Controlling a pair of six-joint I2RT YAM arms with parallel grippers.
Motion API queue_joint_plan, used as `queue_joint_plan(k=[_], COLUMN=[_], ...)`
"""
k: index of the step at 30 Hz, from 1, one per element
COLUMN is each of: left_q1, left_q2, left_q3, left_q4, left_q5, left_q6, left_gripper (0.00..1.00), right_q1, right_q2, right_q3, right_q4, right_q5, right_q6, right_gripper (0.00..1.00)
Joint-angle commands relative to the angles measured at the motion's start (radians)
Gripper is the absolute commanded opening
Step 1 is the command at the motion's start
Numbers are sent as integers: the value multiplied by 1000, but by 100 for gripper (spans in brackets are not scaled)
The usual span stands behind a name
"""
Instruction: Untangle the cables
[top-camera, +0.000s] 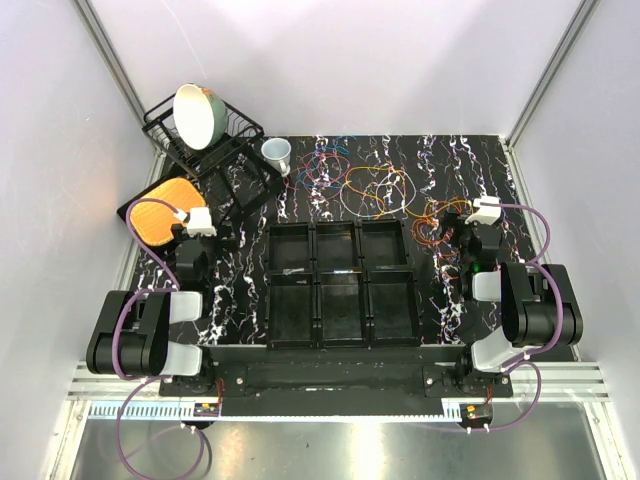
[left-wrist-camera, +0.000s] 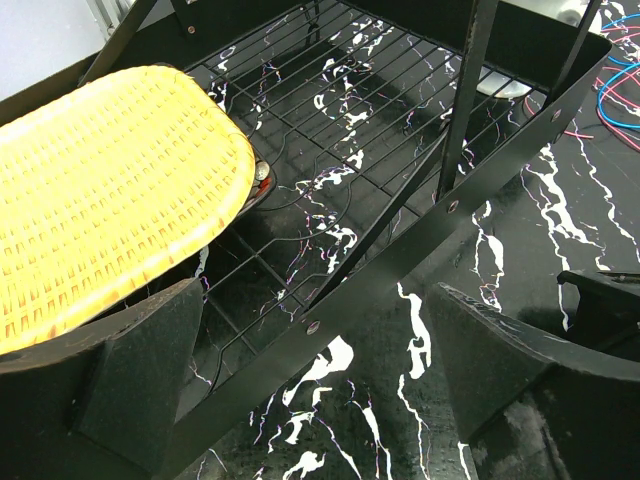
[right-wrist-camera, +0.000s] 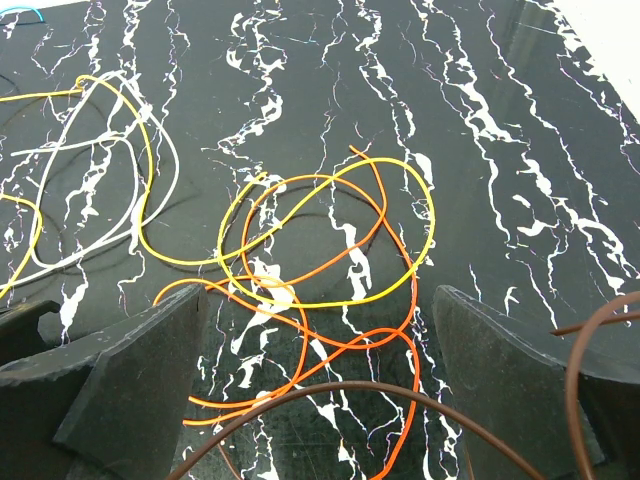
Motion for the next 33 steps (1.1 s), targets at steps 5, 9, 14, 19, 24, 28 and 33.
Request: queue_joint_plan(k=[5,9,14,19,24,28,33], left_q1=[4,5,4,4,-1,-28,-74], left_q2=[4,4,3,-19,-101,-204,-394], left_q3=[8,10,10,30,132,128,166], left_q4=[78,75,76,26,-256,-304,-541], left_q5=[18,18,17,32,43,35,34], left_q6=[11,9,9,21,15,27,-127], left_gripper=[99,99,99,99,99,99,99], right_q1=[0,0,0,0,0,2,3], right_q2=[1,1,-2,-96,-113,-125,-146], right_q3=[7,7,4,103,262,277,396], right_q4=[38,38,45,-174,-495,-548,-687], right_q5=[3,2,5,0,-92,-147,-188], right_q6=[2,2,2,5,26,75,155], right_gripper=[100,100,100,100,100,100,100])
